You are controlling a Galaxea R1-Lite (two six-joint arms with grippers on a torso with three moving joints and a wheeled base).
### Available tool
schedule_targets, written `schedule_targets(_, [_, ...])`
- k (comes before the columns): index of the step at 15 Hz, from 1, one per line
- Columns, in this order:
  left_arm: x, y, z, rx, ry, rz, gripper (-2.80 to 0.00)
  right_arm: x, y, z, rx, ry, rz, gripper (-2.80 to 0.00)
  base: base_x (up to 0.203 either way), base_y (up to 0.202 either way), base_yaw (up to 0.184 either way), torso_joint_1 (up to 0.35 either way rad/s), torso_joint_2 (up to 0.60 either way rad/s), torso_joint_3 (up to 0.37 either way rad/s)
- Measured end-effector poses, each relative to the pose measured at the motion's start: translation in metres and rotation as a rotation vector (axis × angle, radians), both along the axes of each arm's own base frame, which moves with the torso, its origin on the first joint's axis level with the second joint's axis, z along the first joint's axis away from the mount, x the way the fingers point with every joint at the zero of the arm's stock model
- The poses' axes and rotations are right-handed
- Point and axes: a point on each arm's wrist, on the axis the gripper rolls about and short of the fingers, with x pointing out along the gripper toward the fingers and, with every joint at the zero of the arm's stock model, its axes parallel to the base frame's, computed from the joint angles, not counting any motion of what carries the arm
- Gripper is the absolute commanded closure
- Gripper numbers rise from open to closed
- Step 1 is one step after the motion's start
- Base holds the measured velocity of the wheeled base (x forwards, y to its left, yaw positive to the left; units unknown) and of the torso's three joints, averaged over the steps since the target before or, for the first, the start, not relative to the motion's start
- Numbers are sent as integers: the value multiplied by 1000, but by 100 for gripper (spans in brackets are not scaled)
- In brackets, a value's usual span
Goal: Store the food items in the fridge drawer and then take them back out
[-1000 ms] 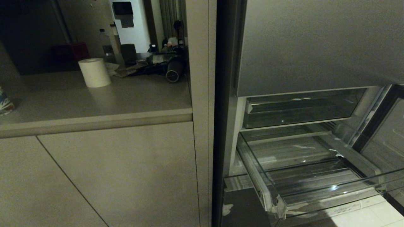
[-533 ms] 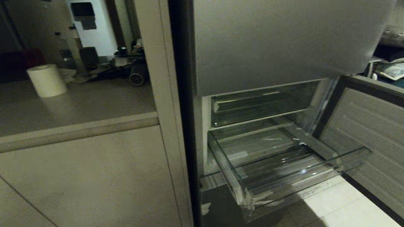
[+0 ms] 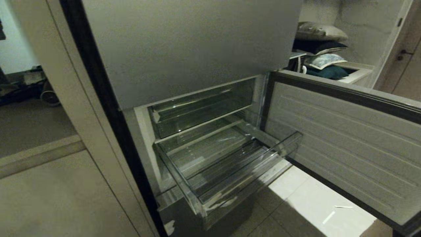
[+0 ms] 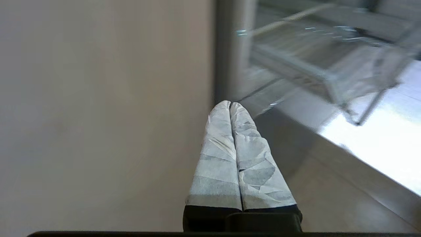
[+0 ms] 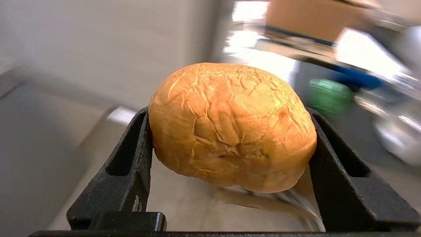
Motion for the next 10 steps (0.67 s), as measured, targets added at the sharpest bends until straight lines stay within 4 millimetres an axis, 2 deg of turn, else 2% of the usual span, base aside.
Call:
schedule_targets(3, [0,0,0,0,0,0,0,3,-1,3,23,-102,-91,0,0,1,-26,1,1,0])
schedule_targets(7, [0,0,0,0,0,0,0,11,-4,-7,109,-167,-300,0,0,0,0,0,0,0])
schedule_targets(10, [0,0,0,0,0,0,0,22,-16,-13,170,-177,-446,0,0,0,0,0,0,0])
